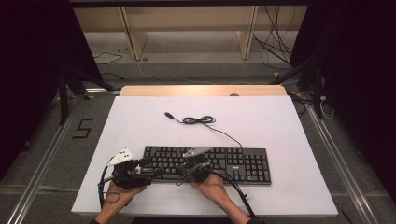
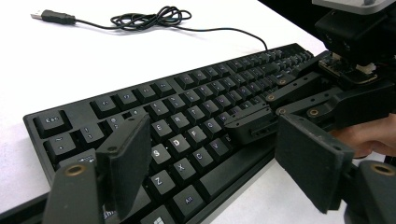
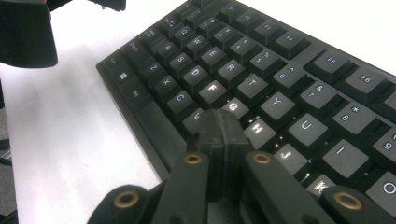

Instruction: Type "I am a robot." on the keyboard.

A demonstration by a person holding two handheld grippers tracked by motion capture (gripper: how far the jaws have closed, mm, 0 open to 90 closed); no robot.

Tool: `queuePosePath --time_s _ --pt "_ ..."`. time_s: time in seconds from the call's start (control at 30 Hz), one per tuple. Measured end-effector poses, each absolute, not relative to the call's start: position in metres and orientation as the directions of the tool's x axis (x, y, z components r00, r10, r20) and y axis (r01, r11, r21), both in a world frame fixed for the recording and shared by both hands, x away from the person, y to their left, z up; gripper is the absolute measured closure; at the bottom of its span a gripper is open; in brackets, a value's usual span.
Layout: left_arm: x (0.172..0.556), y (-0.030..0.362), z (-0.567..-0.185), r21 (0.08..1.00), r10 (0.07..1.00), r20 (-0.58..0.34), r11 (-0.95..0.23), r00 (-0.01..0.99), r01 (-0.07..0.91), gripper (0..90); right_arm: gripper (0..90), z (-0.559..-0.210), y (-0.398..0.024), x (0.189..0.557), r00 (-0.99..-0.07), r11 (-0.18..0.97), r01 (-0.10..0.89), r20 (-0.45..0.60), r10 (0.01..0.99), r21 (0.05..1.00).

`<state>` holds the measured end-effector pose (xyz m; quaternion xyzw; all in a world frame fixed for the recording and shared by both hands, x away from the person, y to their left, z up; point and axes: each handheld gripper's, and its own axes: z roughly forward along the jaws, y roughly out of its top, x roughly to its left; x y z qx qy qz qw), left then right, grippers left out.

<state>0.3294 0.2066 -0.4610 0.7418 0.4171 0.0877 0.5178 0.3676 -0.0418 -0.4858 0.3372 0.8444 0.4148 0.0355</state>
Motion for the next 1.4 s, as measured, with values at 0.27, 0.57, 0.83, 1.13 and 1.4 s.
queuePosePath --time_s 0.27,0.57,0.83,1.13,1.4 --pt "0.33 0.207 -0.461 0.842 0.712 -0.304 -0.111 0.634 0.528 26.7 86.1 -0.479 -0.049 0.37 -0.763 0.391 0.547 0.248 0.597 0.74" --pt "0.33 0.208 -0.461 0.843 0.712 -0.302 -0.111 0.633 0.527 26.7 71.3 -0.468 -0.066 0.377 -0.74 0.34 0.555 0.264 0.619 0.759" --pt "0.33 0.207 -0.461 0.844 0.713 -0.3 -0.111 0.633 0.525 26.6 50.7 -0.461 -0.085 0.386 -0.708 0.308 0.582 0.283 0.647 0.752" --pt "0.33 0.208 -0.461 0.844 0.714 -0.299 -0.112 0.634 0.524 26.5 64.9 -0.46 -0.094 0.39 -0.69 0.298 0.581 0.265 0.673 0.757" --pt "0.33 0.208 -0.461 0.845 0.713 -0.297 -0.113 0.635 0.522 26.5 84.3 -0.463 -0.096 0.39 -0.682 0.323 0.578 0.227 0.695 0.75"
